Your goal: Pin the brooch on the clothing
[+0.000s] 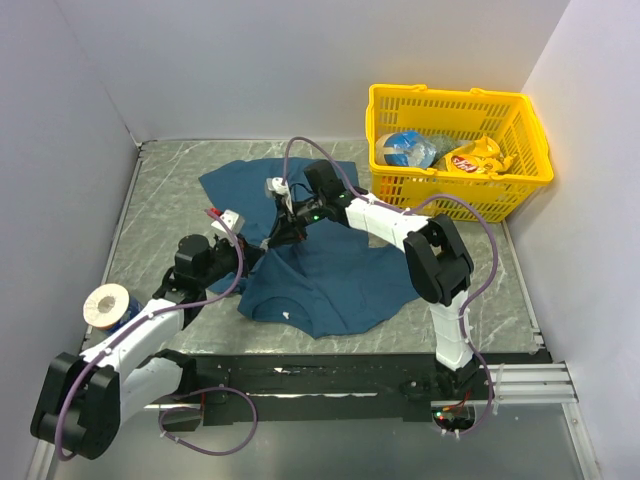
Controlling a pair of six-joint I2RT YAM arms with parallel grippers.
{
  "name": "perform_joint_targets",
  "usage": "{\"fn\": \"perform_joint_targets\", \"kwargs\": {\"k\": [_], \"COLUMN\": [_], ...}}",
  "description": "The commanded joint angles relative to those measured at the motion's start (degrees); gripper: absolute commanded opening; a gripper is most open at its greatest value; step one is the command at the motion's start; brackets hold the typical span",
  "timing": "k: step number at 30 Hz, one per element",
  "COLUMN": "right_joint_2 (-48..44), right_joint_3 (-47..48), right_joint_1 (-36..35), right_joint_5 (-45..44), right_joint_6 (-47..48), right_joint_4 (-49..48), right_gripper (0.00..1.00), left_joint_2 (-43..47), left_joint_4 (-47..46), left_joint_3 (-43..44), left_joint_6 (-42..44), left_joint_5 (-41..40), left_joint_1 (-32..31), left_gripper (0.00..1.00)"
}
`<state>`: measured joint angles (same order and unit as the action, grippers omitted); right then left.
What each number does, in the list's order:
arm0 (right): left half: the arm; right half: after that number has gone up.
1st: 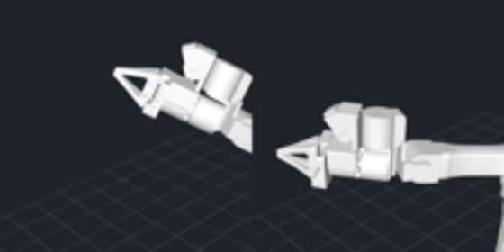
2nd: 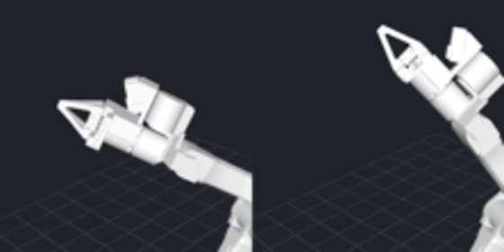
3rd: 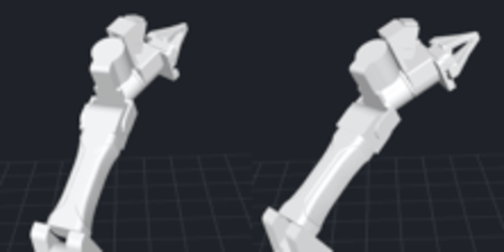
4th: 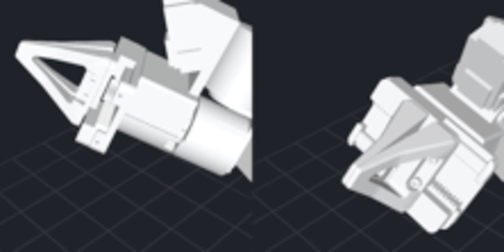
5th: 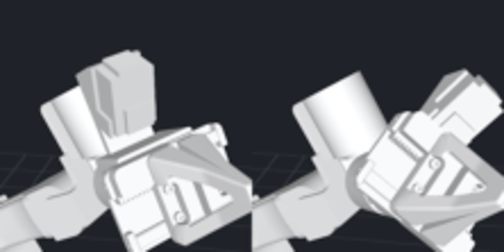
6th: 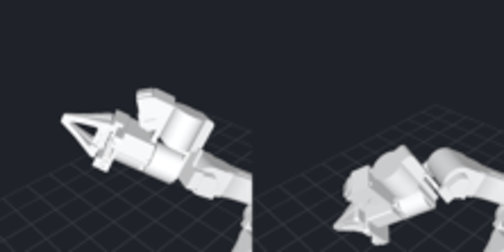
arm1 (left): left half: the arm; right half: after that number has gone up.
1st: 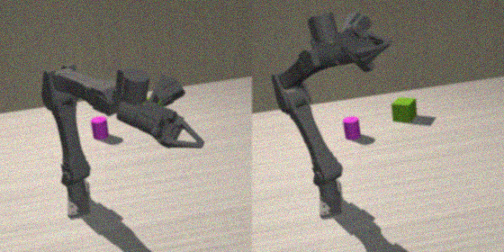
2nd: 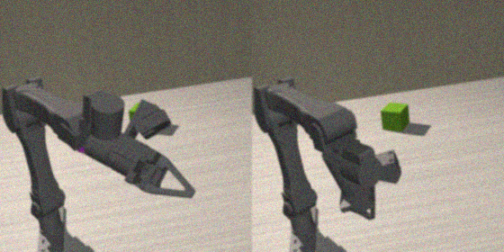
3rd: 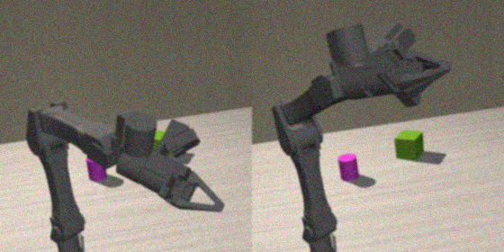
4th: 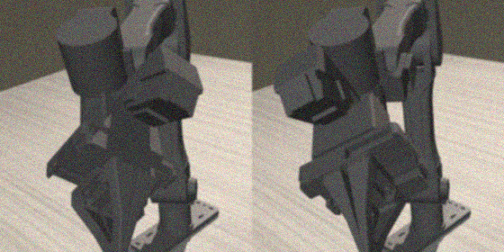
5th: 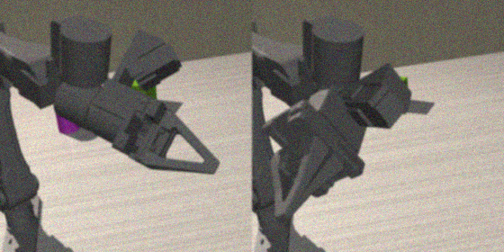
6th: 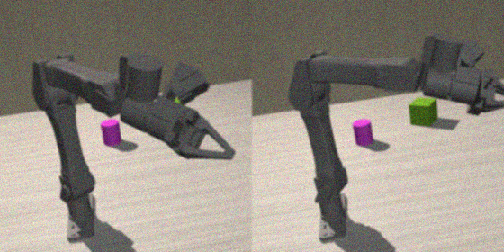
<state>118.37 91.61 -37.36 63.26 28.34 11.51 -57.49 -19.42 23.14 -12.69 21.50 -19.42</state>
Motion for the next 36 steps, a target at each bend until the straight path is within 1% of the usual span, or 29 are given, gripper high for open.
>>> {"fn": "perform_joint_targets", "kwargs": {"k": [1,13,17,19,25,29,36], "right_joint_2": [-0.2,-2.3,-3.3,-3.8,-4.2,-4.8,-5.0], "right_joint_3": [2.3,0.0,-1.5,-2.4,-3.5,-5.0,-5.6], "right_joint_1": [-2.0,-1.8,-1.8,-1.8,-1.8,-1.8,-1.7], "right_joint_5": [-6.8,-11.9,-13.2,-13.9,-15.0,-15.4,-16.3], "right_joint_6": [-1.3,-7.3,-9.4,-10.2,-12.0,-12.8,-13.0], "right_joint_4": [-3.5,-9.2,-11.2,-14.0,-16.3,-18.7,-19.2], "right_gripper": [0.21,0.22,0.26,0.29,0.32,0.35,0.39], "left_joint_2": [2.6,6.2,6.8,6.8,7.0,8.0,10.0], "left_joint_4": [-5.9,-3.5,-2.4,-2.1,-2.0,-1.8,-1.1], "left_joint_3": [4.2,2.9,2.7,2.5,1.5,0.8,0.2], "left_joint_6": [-0.6,-0.8,-1.5,-1.9,-3.0,-3.0,-3.7], "left_joint_5": [5.8,2.4,1.1,0.7,-0.7,-3.3,-6.6], "left_joint_1": [-2.6,-3.0,-3.0,-3.0,-3.1,-3.0,-3.0], "left_gripper": [0.01,0.01,0.01,0.01,0.01,0.01,0.01]}}
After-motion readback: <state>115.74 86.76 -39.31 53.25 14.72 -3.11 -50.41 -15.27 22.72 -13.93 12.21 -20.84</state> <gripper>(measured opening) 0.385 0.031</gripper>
